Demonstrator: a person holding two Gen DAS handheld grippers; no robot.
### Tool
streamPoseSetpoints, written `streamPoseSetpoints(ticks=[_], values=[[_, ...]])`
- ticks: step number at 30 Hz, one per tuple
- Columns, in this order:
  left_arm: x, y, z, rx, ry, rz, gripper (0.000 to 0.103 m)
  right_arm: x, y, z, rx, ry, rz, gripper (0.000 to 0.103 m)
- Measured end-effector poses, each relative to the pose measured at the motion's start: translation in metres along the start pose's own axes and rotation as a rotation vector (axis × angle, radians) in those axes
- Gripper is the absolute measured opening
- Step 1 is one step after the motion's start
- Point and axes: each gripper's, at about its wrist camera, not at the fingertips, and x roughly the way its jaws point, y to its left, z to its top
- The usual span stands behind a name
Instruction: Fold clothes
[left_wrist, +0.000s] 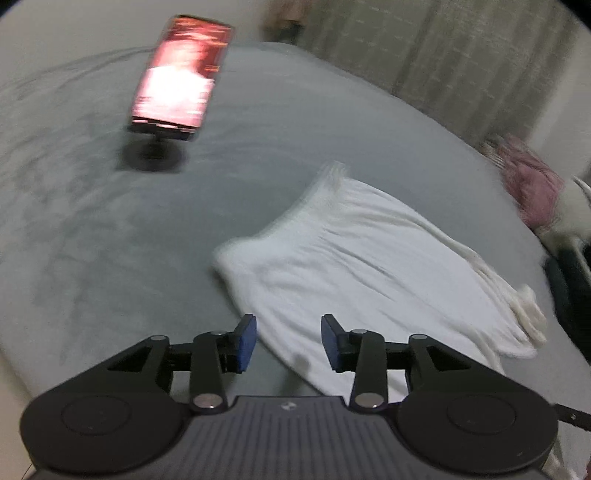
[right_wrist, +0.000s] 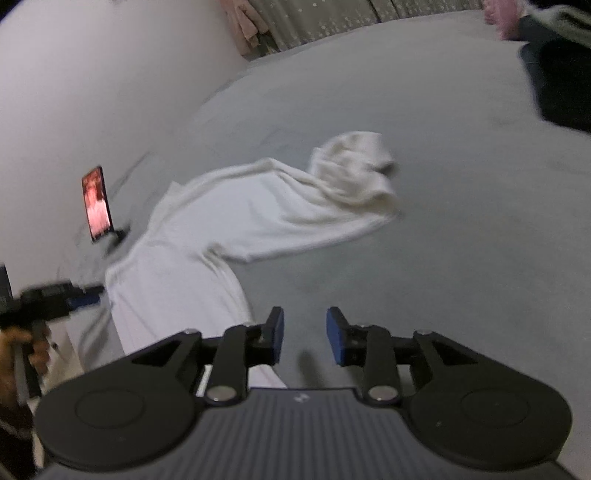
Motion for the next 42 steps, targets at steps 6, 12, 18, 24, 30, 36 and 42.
streamPoseSetpoints(ticks=[6,12,18,24,30,36,42], values=[[-0.006,-0.067,-0.039,0.16,0.059,-0.166,0.043,-0.047,-0.018,-0.034,-0.048,-0.013,-0.071,0.035],[-0.008,-0.127,-0.071,0.269,0.127,-0.317,0.043,-0.079,-0.009,-0.062,-0.129,-0.057,-0.102,0.035],[-0.001,-0.166,-0.091,0.305,0.196,-0.402,0.043,-0.084,-0.034,-0.057,-0.101,-0.066,-0.161,0.034],[0.005,-0.202,-0.108,0.346,0.231,-0.473,0.043,-0.082,-0.045,-0.057,-0.108,-0.052,-0.175,0.033],[0.014,-0.239,-0.113,0.393,0.211,-0.521,0.043,-0.078,-0.037,-0.064,-0.193,-0.022,-0.176,0.033],[0.022,-0.267,-0.124,0.481,0.177,-0.629,0.043,-0.079,-0.029,-0.082,-0.27,-0.015,-0.203,0.032],[0.043,-0.267,-0.149,0.536,0.26,-0.651,0.042,-0.078,-0.03,-0.09,-0.276,-0.014,-0.204,0.032]])
